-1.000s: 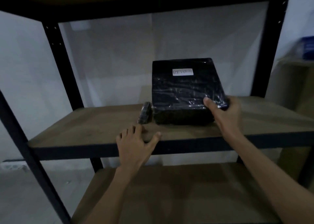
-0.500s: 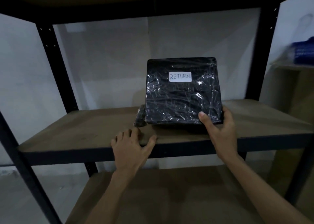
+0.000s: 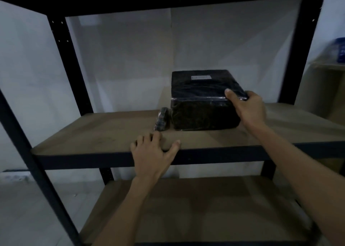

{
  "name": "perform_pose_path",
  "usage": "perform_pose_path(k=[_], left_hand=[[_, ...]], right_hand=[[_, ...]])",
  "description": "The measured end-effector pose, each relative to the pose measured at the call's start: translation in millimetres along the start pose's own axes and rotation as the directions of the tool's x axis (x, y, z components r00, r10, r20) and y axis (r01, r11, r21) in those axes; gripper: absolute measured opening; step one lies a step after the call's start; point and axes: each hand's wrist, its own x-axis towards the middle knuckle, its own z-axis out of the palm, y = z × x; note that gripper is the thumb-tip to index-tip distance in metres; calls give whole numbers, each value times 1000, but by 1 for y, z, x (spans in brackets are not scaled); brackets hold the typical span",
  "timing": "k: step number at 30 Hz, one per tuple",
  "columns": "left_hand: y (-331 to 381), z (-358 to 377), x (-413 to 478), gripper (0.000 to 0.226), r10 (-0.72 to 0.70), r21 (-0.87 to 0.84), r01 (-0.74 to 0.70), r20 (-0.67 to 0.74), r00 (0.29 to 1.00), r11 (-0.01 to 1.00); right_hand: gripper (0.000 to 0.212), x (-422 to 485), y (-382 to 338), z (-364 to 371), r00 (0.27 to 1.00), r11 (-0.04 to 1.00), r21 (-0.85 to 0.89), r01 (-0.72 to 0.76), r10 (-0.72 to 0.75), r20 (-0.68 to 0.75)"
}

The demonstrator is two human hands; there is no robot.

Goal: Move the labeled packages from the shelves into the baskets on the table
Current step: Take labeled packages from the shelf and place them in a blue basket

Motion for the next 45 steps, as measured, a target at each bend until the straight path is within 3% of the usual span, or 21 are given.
perform_pose_path(k=[4, 6, 8, 10, 11, 13, 15, 19, 23, 26, 30, 33, 35, 38, 42, 45], left_hand=[[0, 0, 0, 74, 6, 7, -6, 1, 1000, 1000], [1, 0, 0, 74, 6, 10, -6, -1, 1000, 1000], [2, 0, 0, 73, 11, 9, -10, -14, 1000, 1000], [2, 0, 0, 71, 16, 16, -16, -16, 1000, 1000], [1, 0, 1, 71, 15, 24, -15, -10, 1000, 1000], [1, 0, 0, 70, 14, 40, -14, 6, 1000, 999], [0, -2, 0, 66, 32, 39, -33, 20, 999, 999], [-18, -19, 15, 59, 110, -22, -108, 157, 981, 994], [-79, -41, 42, 64, -60, 64, 41, 327, 943, 997], [-98, -41, 47, 72, -78, 81, 49, 416, 906, 996], [-95, -37, 45, 74, -65, 99, 32, 353, 933, 995], [-92, -36, 42, 69, -64, 98, 35, 309, 949, 995], [-91, -35, 41, 66, -60, 100, 32, 293, 954, 995], [-91, -35, 41, 61, -68, 102, 39, 290, 955, 994], [-93, -33, 42, 60, -71, 96, 45, 291, 954, 994], [-93, -34, 41, 62, -71, 100, 43, 289, 955, 994]], right_hand=[[71, 12, -1, 5, 999, 982, -185, -48, 51, 12], [69, -3, -2, 8, 991, 948, -302, 98, -119, -53], [52, -31, -5, 14, 899, 864, -363, 349, -418, -128], [35, -61, -9, 26, 799, 766, -350, 540, -597, -74], [29, -74, -8, 35, 784, 737, -320, 595, -619, 31], [20, -96, -4, 56, 795, 738, -299, 605, -535, 287], [19, -109, 2, 75, 799, 699, -400, 592, -446, 402], [23, -109, 2, 81, 828, 677, -481, 557, -411, 381], [25, -108, 5, 82, 803, 617, -513, 596, -455, 386], [20, -108, 0, 84, 808, 644, -489, 588, -455, 374], [19, -112, -23, 95, 754, 646, -408, 645, -453, 476], [35, -115, -47, 117, 719, 590, -431, 683, -438, 540], [52, -115, -64, 137, 758, 594, -487, 641, -386, 526], [69, -110, -77, 164, 864, 678, -569, 466, -210, 457], [43, -98, -78, 176, 883, 708, -598, 377, -81, 462], [33, -94, -72, 179, 888, 700, -609, 374, -79, 454]])
